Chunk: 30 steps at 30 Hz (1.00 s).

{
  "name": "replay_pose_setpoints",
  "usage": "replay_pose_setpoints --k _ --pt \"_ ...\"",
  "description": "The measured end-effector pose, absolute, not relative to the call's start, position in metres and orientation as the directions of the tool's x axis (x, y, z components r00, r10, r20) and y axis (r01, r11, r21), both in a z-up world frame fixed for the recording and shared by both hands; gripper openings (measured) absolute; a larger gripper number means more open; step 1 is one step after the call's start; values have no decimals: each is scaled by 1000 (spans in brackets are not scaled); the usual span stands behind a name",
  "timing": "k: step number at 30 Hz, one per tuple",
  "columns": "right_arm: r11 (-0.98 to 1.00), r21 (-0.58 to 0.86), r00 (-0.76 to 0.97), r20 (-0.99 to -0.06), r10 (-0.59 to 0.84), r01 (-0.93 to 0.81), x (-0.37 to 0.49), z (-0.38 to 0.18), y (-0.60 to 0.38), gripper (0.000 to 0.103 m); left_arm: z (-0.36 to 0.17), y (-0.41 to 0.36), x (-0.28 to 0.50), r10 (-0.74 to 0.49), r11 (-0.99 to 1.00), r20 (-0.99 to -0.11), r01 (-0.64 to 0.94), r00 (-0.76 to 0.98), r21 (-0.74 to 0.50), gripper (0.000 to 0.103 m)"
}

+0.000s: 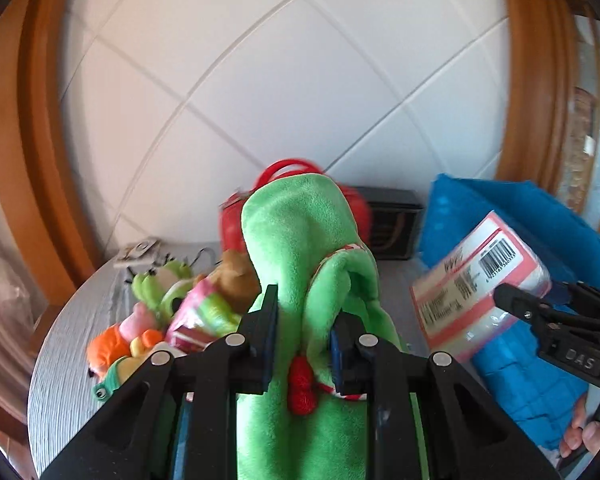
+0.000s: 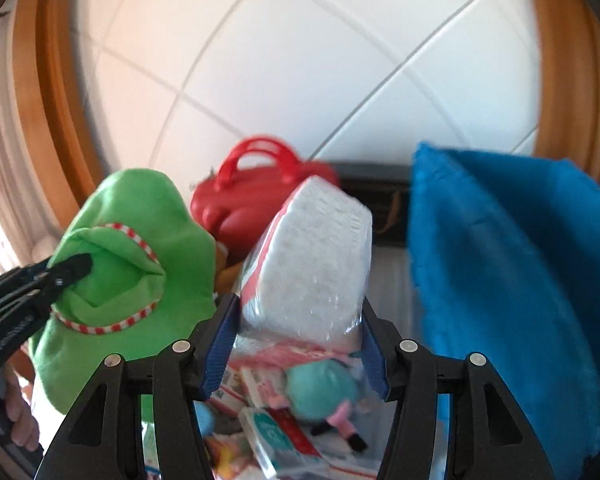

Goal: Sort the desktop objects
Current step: 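Carry the plush toy and tissue pack over the crate and open both tools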

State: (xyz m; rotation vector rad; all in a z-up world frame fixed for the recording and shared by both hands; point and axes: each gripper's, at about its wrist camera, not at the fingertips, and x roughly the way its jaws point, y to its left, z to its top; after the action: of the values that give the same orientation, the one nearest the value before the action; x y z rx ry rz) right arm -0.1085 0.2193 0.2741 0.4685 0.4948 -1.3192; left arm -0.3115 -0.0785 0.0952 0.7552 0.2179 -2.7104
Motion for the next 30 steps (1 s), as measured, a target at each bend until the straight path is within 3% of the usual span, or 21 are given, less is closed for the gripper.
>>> replay_pose_setpoints --k 6,21,26,30 --pt "106 4 92 -529 -844 994 -152 310 277 49 116 -26 -317 -173 -969 -495 237 -852 -69 21" --pt "-57 -18 -60 -376 -925 998 -312 430 351 49 199 126 -357 -13 -998 -369 33 -929 -50 21" --pt "-123 -108 -157 -413 -897 987 -377 433 334 49 203 191 -399 29 -999 -413 -14 -910 -40 21" --pt "-117 -139 -170 -476 -863 983 -419 409 327 49 183 243 -438 51 -999 -507 -45 -861 -25 21"
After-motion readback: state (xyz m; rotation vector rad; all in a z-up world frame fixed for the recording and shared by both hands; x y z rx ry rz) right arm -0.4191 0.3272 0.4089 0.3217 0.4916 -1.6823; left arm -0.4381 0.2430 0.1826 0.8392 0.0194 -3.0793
